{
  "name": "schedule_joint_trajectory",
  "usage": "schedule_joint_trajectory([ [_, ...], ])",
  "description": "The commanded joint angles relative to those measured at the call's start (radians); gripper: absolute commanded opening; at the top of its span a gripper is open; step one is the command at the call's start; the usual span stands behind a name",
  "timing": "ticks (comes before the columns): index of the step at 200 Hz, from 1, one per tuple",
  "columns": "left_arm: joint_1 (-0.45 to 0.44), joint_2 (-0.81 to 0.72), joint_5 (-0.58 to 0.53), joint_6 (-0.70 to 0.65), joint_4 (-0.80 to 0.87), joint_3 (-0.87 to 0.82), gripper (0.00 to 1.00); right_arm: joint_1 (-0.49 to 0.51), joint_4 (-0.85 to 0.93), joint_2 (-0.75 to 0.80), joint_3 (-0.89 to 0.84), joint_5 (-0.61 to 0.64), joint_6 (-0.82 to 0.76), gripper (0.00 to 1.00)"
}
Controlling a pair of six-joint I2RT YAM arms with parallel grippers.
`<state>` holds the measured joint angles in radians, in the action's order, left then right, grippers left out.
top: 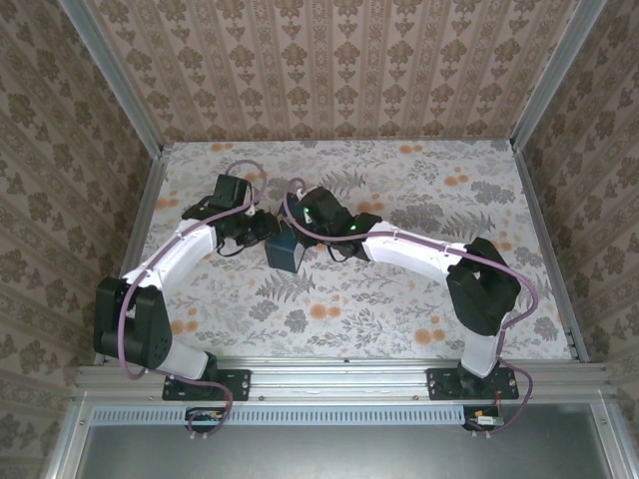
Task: Unlock a padlock with a key
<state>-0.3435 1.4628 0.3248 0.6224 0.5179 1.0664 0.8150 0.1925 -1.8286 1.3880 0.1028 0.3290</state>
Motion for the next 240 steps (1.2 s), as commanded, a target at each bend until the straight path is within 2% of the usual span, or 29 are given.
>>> schedule_joint_trajectory([
  [1,0.003,0.004,-0.015,0.024,0.112,-0.035,0.30,0.008,0.097,-0.028,0.031,-0.073,-0.018,0.30],
  [13,0.003,0.005,-0.016,0.027,0.108,-0.037,0.30,0.008,0.116,-0.033,0.037,-0.077,-0.018,0.29],
  [34,0.004,0.011,-0.014,0.027,0.106,-0.033,0.30,0.008,0.095,-0.026,0.011,-0.064,-0.005,0.12],
  [77,0.002,0.012,-0.007,0.007,0.115,-0.029,0.30,0.003,0.052,-0.013,0.009,-0.088,-0.022,0.09],
  [103,-0.012,0.020,0.016,-0.008,0.129,-0.022,0.29,0.004,0.055,-0.017,0.045,-0.092,-0.033,0.00],
  [125,-0.015,0.001,0.011,0.045,0.113,-0.054,0.28,0.020,0.090,-0.001,0.065,0.047,0.012,0.00],
  [154,-0.005,-0.049,-0.063,0.092,0.093,-0.084,0.26,0.017,0.108,0.031,0.014,0.197,0.086,0.00],
  [195,-0.024,-0.057,-0.089,0.148,0.061,-0.097,0.25,0.046,0.126,0.071,0.009,0.206,0.223,0.00],
  [211,-0.069,-0.044,-0.079,0.187,0.044,-0.090,0.25,0.068,0.162,0.057,0.066,0.207,0.315,0.00],
  [240,-0.143,-0.022,-0.075,0.228,0.027,-0.081,0.26,0.101,0.203,-0.001,0.145,0.192,0.336,0.00],
])
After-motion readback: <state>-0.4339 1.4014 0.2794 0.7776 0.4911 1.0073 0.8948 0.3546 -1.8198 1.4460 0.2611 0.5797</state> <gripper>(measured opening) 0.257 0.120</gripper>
